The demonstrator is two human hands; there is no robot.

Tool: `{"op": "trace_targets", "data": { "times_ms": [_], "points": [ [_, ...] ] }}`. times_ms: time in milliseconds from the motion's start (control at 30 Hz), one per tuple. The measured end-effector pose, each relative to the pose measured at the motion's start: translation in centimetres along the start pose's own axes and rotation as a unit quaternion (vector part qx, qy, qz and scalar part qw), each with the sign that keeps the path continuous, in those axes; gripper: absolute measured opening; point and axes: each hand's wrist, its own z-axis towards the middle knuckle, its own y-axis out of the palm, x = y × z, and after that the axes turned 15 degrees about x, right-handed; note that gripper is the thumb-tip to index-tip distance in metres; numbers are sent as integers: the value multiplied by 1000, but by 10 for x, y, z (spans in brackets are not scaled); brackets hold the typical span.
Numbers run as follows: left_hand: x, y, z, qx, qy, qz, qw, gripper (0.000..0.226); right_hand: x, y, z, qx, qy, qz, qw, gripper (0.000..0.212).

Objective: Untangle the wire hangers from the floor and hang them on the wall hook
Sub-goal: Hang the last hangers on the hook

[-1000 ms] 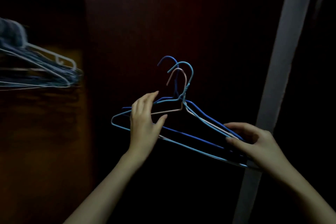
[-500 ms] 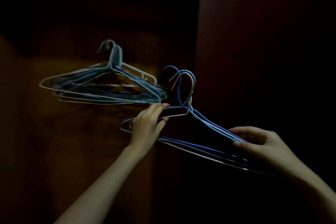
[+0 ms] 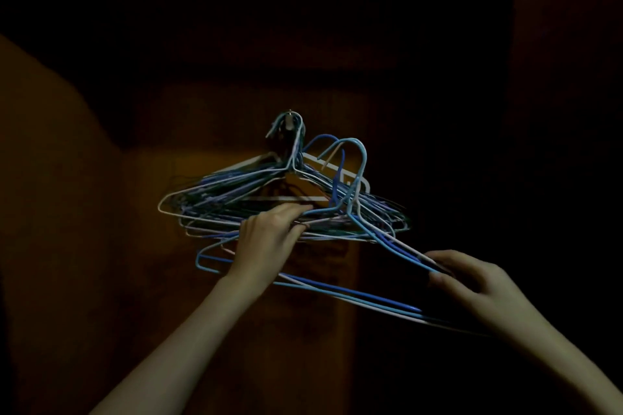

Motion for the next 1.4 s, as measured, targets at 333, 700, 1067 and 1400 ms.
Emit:
{"op": "trace_targets", "data": {
  "times_ms": [333,700,1067,1400],
  "points": [
    [-25,-3,88,36,15,96,995,31,-7,30,89,0,3,110,994,33],
    [-62,2,125,31,15,147,989,21,-18,54,141,-4,16,112,994,26],
    [-76,16,81,-4,-18,129,992,35,-11,65,142,-82,27,52,995,30],
    [-75,17,89,70,-13,48,996,50,-7,66,140,-83,12,68,994,30]
  ]
}}
